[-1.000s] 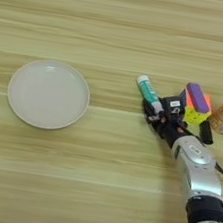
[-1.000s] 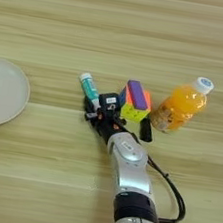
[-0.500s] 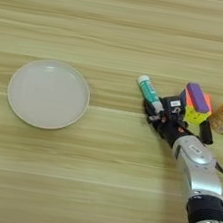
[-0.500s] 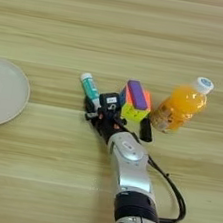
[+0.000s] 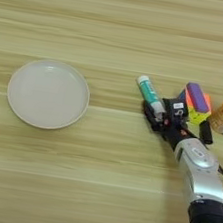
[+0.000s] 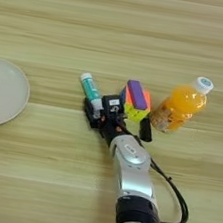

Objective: Move the objects on the table

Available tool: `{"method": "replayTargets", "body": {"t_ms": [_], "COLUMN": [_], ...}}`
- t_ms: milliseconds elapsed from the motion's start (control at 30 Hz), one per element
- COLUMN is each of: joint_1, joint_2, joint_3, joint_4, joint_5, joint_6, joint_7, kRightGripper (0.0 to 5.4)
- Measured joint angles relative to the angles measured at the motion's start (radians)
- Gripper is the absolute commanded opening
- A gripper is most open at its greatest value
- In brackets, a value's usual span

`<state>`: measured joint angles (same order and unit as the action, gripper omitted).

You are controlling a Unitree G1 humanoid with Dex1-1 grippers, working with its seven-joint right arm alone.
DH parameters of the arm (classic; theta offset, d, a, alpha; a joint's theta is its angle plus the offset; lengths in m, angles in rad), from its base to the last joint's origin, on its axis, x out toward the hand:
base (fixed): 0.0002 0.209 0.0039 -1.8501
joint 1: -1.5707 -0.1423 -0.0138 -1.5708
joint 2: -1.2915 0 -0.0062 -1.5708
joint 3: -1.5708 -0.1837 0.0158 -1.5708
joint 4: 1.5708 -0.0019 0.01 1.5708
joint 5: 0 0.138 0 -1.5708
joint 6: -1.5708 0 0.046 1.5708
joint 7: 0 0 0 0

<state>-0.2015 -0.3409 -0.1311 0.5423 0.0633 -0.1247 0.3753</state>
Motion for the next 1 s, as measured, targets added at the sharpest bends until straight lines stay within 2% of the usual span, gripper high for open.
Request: {"method": "replayTargets", "body": {"t_ms": [200,433,567,1000], "joint_1": [0.025,0.088,0.102,0.103], "joint_2": [0.001,0.004,0.005,0.007], "joint_3": [-0.001,0.004,0.005,0.005], "joint_4": [-0.043,-0.169,-0.219,-0.224], "joint_5": [0.005,0.02,0.021,0.021], "joint_6": [0.011,0.068,0.092,0.096], "joint_7": [0.003,0.018,0.025,0.027], "kRightGripper": [4.16,4.94,5.35,5.39]}}
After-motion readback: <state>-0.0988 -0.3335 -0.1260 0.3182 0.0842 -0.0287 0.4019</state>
